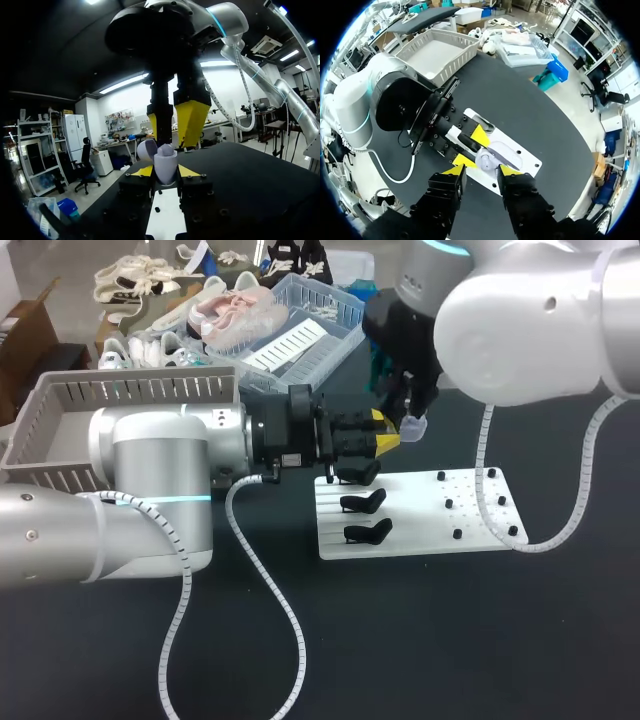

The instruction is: Pick up each earbud case from the left stands, insert the matching earbuds, close the lid, and place the case in the box.

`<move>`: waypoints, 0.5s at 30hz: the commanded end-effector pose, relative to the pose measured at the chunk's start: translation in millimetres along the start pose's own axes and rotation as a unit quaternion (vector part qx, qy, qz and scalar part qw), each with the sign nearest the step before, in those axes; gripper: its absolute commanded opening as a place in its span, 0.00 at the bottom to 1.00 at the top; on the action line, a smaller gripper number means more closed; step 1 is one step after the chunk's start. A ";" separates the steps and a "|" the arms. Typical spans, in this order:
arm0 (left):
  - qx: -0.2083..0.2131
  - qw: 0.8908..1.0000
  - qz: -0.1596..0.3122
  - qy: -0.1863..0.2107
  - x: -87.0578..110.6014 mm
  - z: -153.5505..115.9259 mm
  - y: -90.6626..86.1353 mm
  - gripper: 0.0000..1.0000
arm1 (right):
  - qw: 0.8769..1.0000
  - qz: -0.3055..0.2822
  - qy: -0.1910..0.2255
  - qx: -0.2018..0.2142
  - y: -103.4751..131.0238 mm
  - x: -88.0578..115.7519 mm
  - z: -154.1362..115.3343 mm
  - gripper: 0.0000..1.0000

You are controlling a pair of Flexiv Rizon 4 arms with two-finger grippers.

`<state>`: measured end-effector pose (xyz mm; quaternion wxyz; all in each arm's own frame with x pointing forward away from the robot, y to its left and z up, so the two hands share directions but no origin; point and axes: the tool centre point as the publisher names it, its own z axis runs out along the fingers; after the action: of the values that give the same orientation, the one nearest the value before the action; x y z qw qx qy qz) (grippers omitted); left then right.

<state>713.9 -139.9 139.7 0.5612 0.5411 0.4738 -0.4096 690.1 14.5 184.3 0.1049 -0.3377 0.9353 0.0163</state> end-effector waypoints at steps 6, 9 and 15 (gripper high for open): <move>-0.002 1.000 0.000 0.000 -0.3 0.1 -0.6 0.00 | 1.000 0.012 -0.017 0.013 -5.5 4.9 -13.7 0.40; -0.002 1.000 0.000 0.000 -0.3 0.1 -0.6 0.00 | 0.999 0.020 -0.023 0.017 -12.8 1.9 -20.6 0.41; -0.002 1.000 0.000 0.000 -0.3 0.1 -0.6 0.00 | 0.998 0.045 -0.024 0.024 -34.1 -14.8 -19.5 0.40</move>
<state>713.8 -139.9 139.8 0.5612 0.5412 0.4737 -0.4096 710.1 -3.2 209.8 0.1367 -0.2962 0.9453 0.0057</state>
